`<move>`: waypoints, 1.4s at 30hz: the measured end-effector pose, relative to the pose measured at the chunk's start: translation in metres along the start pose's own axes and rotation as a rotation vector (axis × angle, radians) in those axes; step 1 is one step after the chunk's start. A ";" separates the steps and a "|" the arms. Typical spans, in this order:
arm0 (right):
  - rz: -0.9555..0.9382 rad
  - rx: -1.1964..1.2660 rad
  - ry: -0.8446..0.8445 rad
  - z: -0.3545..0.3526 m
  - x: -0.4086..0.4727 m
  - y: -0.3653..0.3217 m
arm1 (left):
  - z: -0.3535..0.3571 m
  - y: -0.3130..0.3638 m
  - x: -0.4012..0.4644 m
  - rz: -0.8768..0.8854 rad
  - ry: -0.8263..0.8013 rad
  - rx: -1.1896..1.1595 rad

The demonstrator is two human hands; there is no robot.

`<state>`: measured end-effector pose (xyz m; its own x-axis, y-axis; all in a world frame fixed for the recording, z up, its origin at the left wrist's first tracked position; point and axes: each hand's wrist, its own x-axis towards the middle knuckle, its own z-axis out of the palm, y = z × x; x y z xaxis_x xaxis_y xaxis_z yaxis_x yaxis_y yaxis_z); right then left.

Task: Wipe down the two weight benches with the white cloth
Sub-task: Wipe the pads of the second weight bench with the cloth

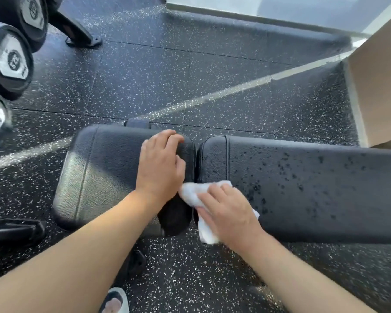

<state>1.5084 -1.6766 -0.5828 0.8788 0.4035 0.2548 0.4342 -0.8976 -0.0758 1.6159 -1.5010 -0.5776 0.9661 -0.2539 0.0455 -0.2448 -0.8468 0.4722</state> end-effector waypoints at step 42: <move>0.340 0.183 0.030 0.010 -0.018 -0.014 | 0.039 -0.003 0.004 -0.006 0.172 0.157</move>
<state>1.4886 -1.6694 -0.5964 0.9737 0.0810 0.2130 0.1498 -0.9319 -0.3305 1.6169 -1.5174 -0.6132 0.9639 -0.1770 0.1988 -0.2359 -0.9139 0.3305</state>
